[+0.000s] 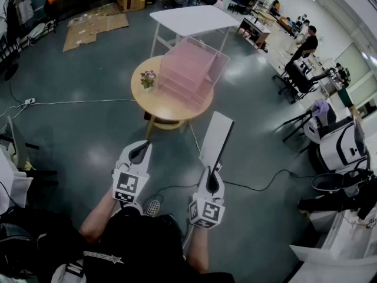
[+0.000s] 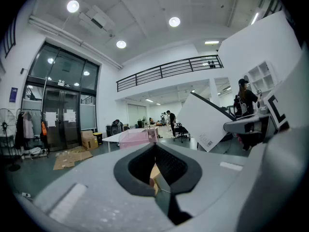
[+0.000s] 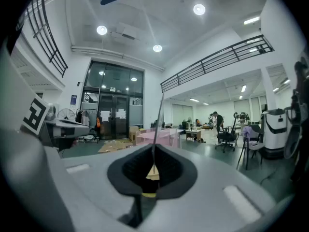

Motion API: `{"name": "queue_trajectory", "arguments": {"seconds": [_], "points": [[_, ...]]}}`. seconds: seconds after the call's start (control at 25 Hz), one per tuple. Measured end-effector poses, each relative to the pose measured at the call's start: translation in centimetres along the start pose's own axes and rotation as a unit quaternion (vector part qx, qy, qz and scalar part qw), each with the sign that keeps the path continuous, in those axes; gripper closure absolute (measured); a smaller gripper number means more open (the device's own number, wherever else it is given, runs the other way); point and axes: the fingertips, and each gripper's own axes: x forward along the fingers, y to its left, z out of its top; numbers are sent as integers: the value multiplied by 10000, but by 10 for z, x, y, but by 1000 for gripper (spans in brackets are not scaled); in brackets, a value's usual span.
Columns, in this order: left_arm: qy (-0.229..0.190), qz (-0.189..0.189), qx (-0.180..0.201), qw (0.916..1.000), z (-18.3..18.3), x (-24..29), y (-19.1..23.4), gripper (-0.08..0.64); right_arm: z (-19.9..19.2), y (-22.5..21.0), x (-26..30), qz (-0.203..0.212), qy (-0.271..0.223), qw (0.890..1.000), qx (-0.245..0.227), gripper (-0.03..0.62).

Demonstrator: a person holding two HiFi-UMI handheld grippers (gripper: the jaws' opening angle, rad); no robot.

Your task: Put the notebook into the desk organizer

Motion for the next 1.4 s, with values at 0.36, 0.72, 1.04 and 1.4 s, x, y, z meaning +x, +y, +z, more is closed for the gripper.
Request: {"name": "queue_trajectory", "arguments": {"seconds": [0.36,0.72,1.04,1.4], "points": [[-4,65,12,10000,1,9,-1,549,3,-4,13,100,-19,9999,42,580],[9,-7,-31,10000,1,45,16,549,7,-8,53,-6,45,9999,115,580],[113,-286,-52,9995,-4,122,40,549,10,-20,123,-227,97,9995,208,580],[278,-649,-75,9975,0,206,69,549,14,-31,197,-483,279,9979,340,580]]}}
